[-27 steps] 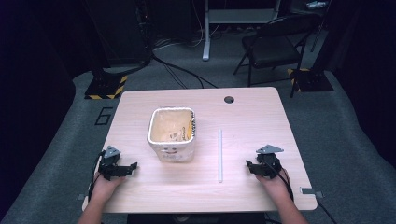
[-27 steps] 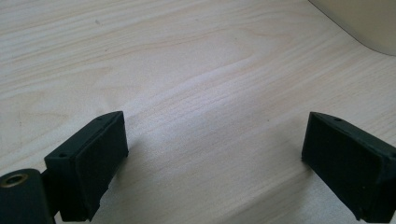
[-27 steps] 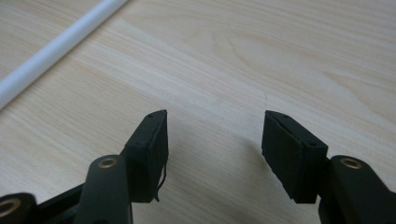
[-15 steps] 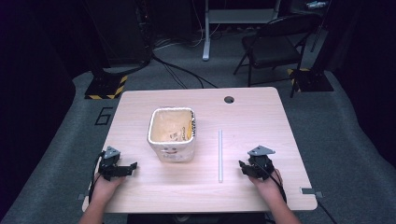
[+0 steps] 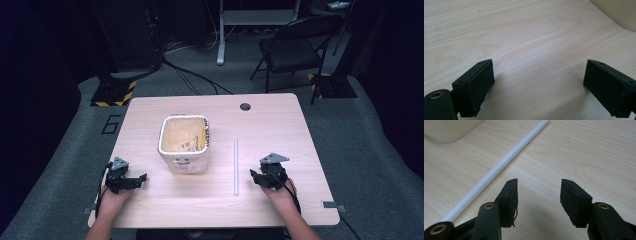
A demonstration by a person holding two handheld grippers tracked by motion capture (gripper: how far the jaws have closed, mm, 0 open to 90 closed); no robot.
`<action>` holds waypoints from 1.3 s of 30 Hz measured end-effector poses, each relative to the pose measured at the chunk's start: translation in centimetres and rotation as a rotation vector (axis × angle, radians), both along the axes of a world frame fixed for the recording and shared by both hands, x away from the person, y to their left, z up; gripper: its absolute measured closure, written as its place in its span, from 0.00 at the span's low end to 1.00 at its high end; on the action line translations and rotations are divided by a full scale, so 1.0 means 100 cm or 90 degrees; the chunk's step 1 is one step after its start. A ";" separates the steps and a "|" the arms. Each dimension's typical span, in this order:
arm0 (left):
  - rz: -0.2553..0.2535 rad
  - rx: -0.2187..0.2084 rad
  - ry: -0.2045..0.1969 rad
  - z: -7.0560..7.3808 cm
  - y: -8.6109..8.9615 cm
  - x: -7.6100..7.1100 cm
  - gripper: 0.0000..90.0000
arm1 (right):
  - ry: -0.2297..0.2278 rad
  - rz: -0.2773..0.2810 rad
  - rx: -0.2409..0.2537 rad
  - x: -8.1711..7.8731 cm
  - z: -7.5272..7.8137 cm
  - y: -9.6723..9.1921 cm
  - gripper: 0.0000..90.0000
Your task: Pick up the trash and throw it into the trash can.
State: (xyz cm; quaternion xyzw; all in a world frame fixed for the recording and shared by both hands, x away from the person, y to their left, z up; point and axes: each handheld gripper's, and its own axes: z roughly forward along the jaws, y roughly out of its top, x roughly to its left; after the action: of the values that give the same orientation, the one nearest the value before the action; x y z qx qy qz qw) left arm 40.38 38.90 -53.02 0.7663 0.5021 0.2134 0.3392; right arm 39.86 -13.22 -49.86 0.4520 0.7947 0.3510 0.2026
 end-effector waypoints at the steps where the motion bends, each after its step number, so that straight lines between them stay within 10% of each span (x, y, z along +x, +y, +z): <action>1: 0.000 0.000 0.000 0.000 0.000 0.000 0.10 | -0.002 0.001 0.004 0.001 0.001 0.001 0.53; 39: -0.004 -0.002 0.000 0.000 0.001 0.001 0.10 | 0.000 0.011 0.014 0.018 -0.013 0.053 0.54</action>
State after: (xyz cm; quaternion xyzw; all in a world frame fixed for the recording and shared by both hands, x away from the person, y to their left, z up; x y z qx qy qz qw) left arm 40.47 38.97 -53.02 0.7674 0.5002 0.2116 0.3407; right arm 41.71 -7.96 -51.20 0.4473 0.7946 0.3616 0.1946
